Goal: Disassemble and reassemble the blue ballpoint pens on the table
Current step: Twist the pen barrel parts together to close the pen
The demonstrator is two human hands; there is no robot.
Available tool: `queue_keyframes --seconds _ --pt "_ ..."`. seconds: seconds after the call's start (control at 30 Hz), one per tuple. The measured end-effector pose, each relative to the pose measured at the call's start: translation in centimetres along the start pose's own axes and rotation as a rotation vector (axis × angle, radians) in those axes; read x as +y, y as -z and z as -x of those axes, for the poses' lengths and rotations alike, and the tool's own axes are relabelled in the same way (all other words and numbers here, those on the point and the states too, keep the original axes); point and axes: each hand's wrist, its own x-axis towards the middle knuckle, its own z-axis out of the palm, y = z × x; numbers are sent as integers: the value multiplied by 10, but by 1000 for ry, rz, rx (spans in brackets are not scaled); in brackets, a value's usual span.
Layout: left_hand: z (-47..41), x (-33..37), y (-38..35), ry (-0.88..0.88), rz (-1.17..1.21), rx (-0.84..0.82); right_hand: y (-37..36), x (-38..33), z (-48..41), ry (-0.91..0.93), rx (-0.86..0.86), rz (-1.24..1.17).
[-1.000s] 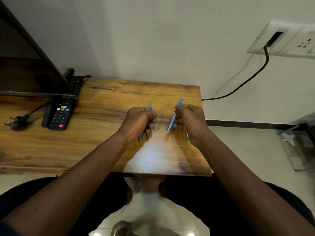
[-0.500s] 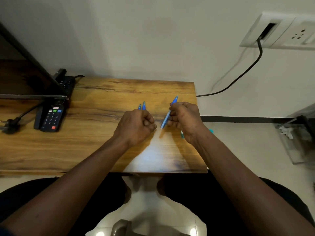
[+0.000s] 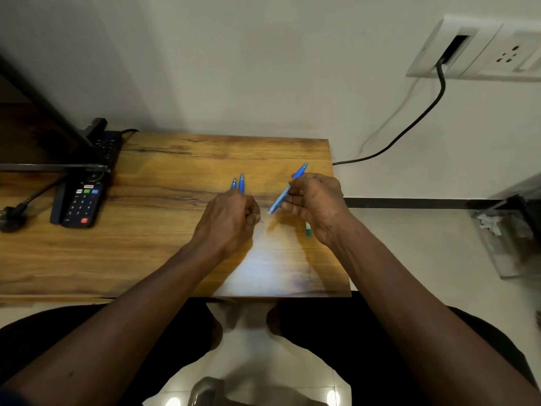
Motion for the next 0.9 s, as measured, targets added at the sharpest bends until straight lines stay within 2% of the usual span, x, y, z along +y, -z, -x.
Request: queue_keyframes --seconds 0.07,0.27,0.37,0.53,0.9 --pt "-1 0 5 27 135 -22 1 0 -1 -7 9 -29" --pt "-6 4 25 185 768 -21 0 -5 -3 -12 29 -172" --pt "-4 2 28 240 963 -62 -2 -6 -3 -19 40 -205" --pt "-4 2 28 286 1074 -59 -4 -5 -4 -32 58 -233" --pt "0 6 29 223 1072 -53 -4 -3 -2 -126 63 -370"
